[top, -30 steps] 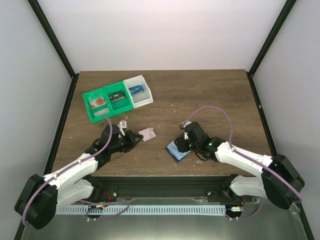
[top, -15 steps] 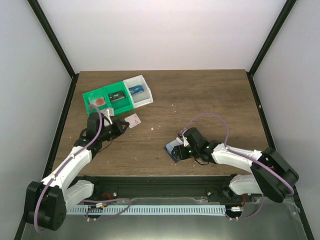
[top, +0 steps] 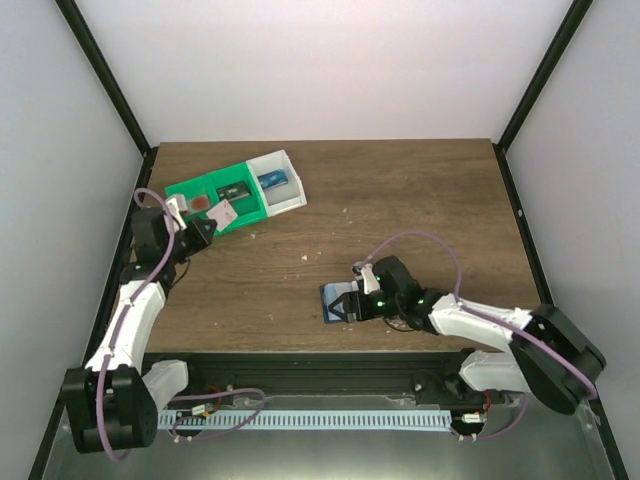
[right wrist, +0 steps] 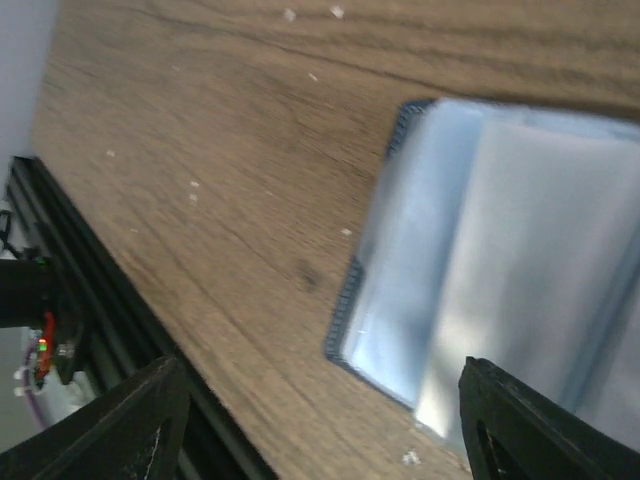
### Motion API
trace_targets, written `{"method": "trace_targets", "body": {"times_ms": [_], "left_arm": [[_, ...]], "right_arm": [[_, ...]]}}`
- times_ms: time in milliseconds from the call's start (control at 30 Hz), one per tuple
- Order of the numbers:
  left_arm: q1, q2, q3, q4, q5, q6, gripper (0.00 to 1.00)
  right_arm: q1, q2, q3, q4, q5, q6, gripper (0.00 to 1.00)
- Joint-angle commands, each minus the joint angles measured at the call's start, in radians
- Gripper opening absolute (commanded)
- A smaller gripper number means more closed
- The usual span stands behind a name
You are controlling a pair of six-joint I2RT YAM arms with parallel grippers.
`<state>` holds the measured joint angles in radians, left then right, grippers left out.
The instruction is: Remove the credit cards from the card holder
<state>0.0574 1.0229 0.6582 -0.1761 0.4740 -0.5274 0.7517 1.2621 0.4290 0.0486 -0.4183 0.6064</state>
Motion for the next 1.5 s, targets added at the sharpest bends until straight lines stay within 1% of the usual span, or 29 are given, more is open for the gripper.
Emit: {"method": "trace_targets", "body": {"times_ms": [0, 133, 200, 267, 300, 400, 533, 667, 767, 933, 1100, 1300, 1467], "left_arm": [[0.085, 0.045, 0.051, -0.002, 0.098, 0.125, 0.00], [0.156, 0.120, 0.135, -0.095, 0.116, 0.222, 0.00], [0.198, 0.160, 0.171, -0.119, 0.125, 0.249, 0.00], [0.244, 0.199, 0.197, -0.122, 0.163, 0.259, 0.00], [0.262, 0.217, 0.212, -0.126, 0.184, 0.264, 0.00], [0.290, 0.285, 0.263, -0.166, 0.198, 0.296, 0.00], [0.305, 0.352, 0.309, -0.238, 0.085, 0.318, 0.00], [0.323, 0.427, 0.349, -0.306, 0.052, 0.324, 0.00], [0.322, 0.488, 0.372, -0.319, 0.085, 0.318, 0.00], [0.323, 0.582, 0.447, -0.361, 0.090, 0.295, 0.00], [0.319, 0.640, 0.468, -0.361, 0.118, 0.266, 0.00], [0.320, 0.696, 0.517, -0.391, 0.111, 0.274, 0.00], [0.313, 0.756, 0.563, -0.409, 0.144, 0.283, 0.00]], "right_arm": [[0.003, -0.114, 0.047, -0.041, -0.009, -0.030, 0.77], [0.004, -0.190, 0.075, -0.140, 0.007, -0.087, 0.82], [0.005, -0.235, 0.072, -0.157, 0.002, -0.103, 0.91], [0.003, -0.270, 0.077, -0.179, -0.006, -0.121, 0.99], [0.003, -0.284, 0.084, -0.195, -0.009, -0.131, 1.00], [0.004, -0.312, 0.106, -0.238, -0.025, -0.162, 1.00], [0.003, -0.333, 0.122, -0.273, -0.043, -0.188, 1.00], [0.004, -0.352, 0.114, -0.275, -0.054, -0.193, 1.00], [0.003, -0.361, 0.104, -0.262, -0.052, -0.198, 1.00], [0.003, -0.362, 0.105, -0.249, -0.054, -0.205, 1.00], [0.004, -0.346, 0.103, -0.230, -0.055, -0.199, 1.00], [0.003, -0.314, 0.119, -0.210, -0.061, -0.198, 1.00], [0.003, -0.287, 0.124, -0.185, -0.059, -0.198, 1.00]]}}
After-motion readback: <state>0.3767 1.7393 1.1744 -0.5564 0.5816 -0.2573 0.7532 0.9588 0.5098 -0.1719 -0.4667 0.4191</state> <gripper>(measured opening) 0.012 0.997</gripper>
